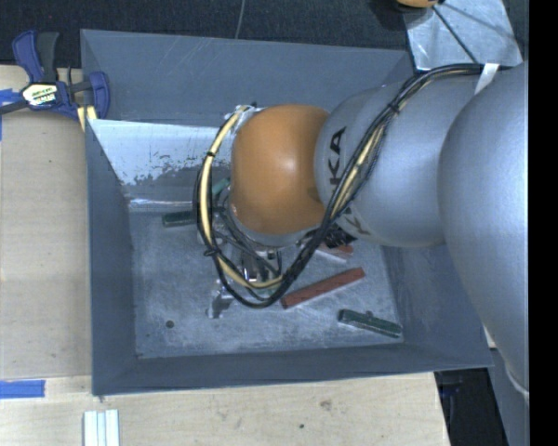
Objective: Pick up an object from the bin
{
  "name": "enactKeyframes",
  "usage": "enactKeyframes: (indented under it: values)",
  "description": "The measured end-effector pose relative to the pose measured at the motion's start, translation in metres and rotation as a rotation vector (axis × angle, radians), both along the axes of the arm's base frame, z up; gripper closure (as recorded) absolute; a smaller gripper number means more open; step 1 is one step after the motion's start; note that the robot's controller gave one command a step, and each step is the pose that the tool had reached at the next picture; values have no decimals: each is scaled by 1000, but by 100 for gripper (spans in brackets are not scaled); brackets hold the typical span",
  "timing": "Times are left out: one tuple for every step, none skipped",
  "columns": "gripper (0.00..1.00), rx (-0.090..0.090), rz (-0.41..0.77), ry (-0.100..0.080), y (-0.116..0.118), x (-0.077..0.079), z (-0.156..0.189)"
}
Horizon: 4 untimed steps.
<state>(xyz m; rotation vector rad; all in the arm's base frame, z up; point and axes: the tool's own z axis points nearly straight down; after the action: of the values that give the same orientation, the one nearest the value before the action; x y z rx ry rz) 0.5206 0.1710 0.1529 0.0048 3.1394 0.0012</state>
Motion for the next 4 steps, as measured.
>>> enactKeyframes:
  values:
    - [0, 0, 0, 0, 0, 0, 0]
    - [0, 2, 67, -1, -37, 17, -20]
    - [0, -2, 14, -3, -66, 21, -64]
    - [0, 0, 95, 1, -100, 39, -64]
